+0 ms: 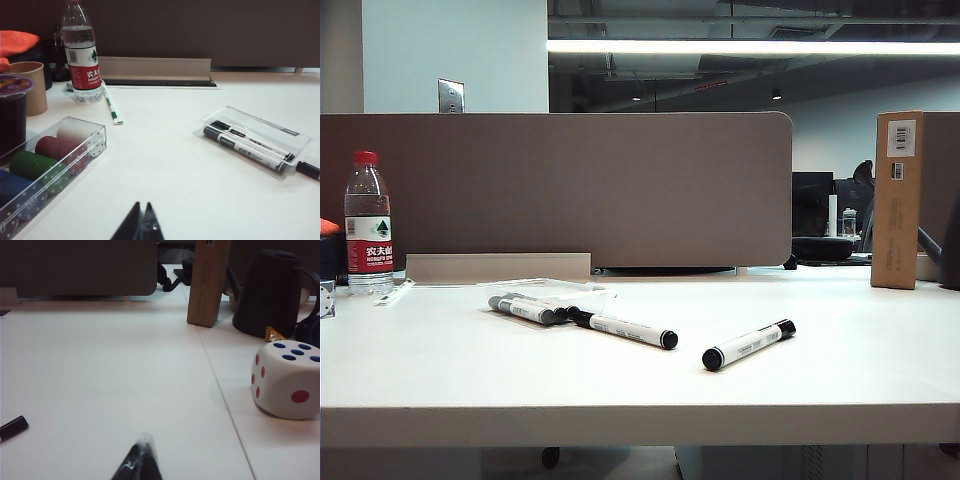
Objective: Pick up the markers scattered on the table and put them into the packaging box, making sure the markers fit the shape of the box's grooves.
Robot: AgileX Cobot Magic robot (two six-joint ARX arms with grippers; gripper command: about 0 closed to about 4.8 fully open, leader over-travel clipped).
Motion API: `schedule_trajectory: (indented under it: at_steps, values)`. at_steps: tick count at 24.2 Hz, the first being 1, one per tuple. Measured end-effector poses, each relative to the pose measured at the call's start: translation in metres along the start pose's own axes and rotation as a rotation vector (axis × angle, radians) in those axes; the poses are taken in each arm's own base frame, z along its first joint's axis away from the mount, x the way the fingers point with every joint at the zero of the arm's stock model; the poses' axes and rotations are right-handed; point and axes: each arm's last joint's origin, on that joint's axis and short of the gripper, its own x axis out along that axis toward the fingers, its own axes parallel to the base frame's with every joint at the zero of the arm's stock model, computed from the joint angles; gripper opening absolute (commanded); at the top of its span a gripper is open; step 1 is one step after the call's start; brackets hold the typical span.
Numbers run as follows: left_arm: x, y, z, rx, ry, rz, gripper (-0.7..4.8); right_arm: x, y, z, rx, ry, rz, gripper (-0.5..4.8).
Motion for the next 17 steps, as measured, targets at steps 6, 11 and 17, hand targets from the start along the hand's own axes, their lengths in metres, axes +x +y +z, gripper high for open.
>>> schedule_trajectory:
  at_steps: [6, 11, 17]
  values:
    - [0.000, 0.000, 0.000, 0.000, -0.001, 0.000, -0.05, 0.000, 0.000, 0.000, 0.000, 0.000, 0.000, -0.08]
    - [0.000, 0.000, 0.000, 0.000, -0.002, 0.000, -0.05, 0.000, 0.000, 0.000, 0.023, 0.000, 0.001, -0.08]
    - [-0.001, 0.000, 0.015, -0.440, -0.144, -0.051, -0.06, 0.000, 0.000, 0.005, 0.347, -0.053, 0.011, -0.08]
